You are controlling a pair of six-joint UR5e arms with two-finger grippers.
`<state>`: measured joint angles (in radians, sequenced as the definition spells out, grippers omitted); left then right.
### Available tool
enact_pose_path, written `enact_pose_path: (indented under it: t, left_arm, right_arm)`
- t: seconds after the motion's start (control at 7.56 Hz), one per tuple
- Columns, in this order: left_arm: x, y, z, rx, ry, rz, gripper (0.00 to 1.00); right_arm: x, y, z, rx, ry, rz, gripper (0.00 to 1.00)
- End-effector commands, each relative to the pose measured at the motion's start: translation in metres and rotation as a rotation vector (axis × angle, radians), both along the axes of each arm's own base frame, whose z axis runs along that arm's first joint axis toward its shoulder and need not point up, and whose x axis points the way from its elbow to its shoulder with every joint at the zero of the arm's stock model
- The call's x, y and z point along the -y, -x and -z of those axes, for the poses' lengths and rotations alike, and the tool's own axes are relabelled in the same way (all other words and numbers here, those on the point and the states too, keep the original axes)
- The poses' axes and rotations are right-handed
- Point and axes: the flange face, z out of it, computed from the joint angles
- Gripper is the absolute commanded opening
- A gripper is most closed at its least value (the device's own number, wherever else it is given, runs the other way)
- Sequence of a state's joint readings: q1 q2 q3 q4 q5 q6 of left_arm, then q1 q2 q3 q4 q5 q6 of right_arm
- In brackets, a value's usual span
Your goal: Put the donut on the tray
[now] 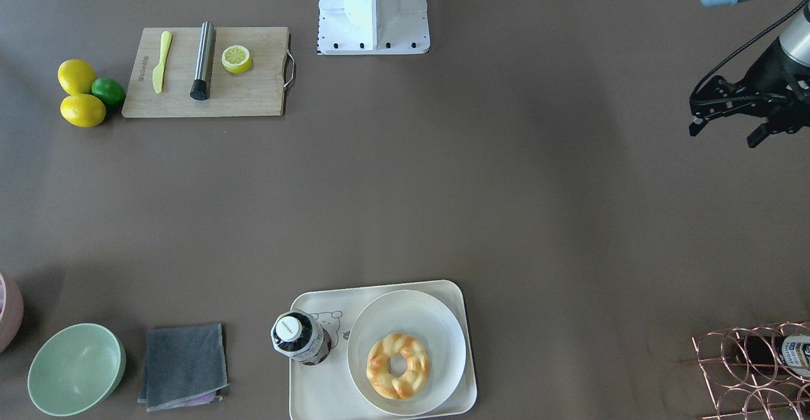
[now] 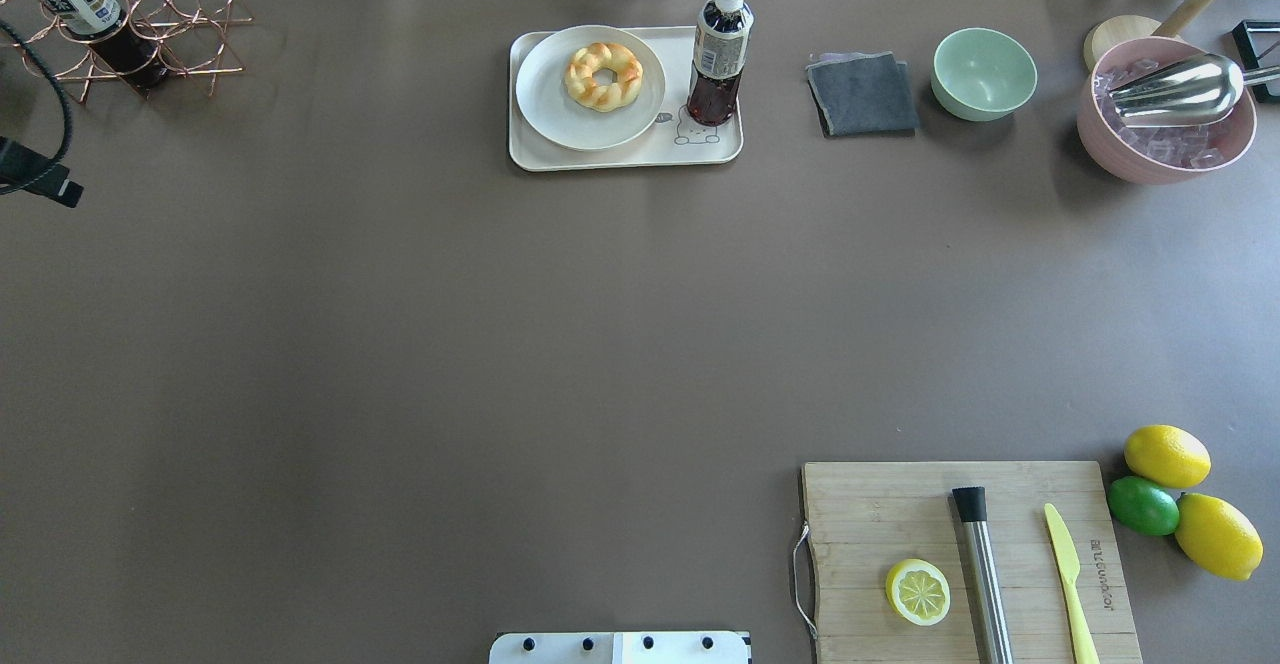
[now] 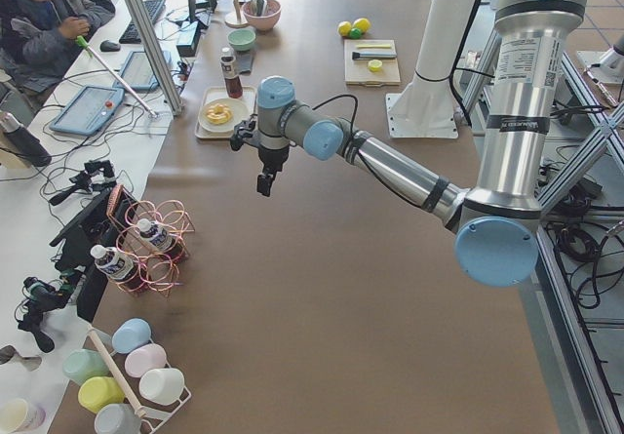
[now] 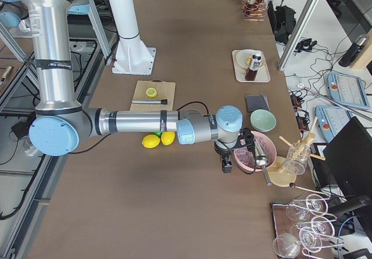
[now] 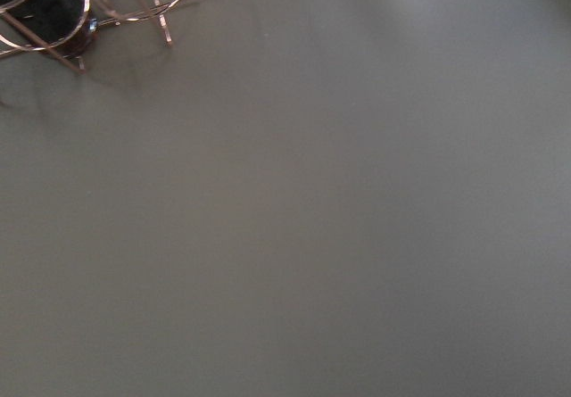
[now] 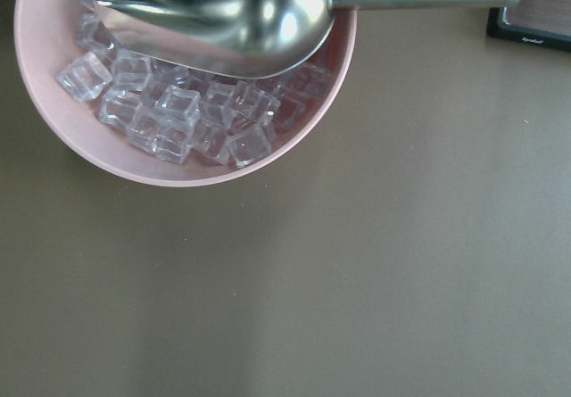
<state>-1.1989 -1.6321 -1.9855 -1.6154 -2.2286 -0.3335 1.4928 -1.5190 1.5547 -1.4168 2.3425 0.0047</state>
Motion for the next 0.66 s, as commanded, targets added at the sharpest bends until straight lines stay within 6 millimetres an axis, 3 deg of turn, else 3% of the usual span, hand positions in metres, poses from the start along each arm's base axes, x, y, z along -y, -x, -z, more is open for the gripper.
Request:
enact_pose_path:
  t: [0.0,0.13,0.53]
  left_arm:
    - [-0.035,0.067,-0.063,0.075,-0.05,-0.069,0.97]
    - [-0.043,0.092,-0.073,0.056,-0.047,-0.062,0.97]
    - [-0.051,0.101,-0.089,0.026,-0.007,-0.056,0.97]
  right_arm:
    - [-0.006,-0.04,-0.023,-0.01,0.005,-0.014,1.0]
    - [-0.003,-0.044,-0.023,-0.017,0.051,-0.019,1.0]
    - [0.01,-0.067,-0.011,-0.071,0.067,-0.026,1.0]
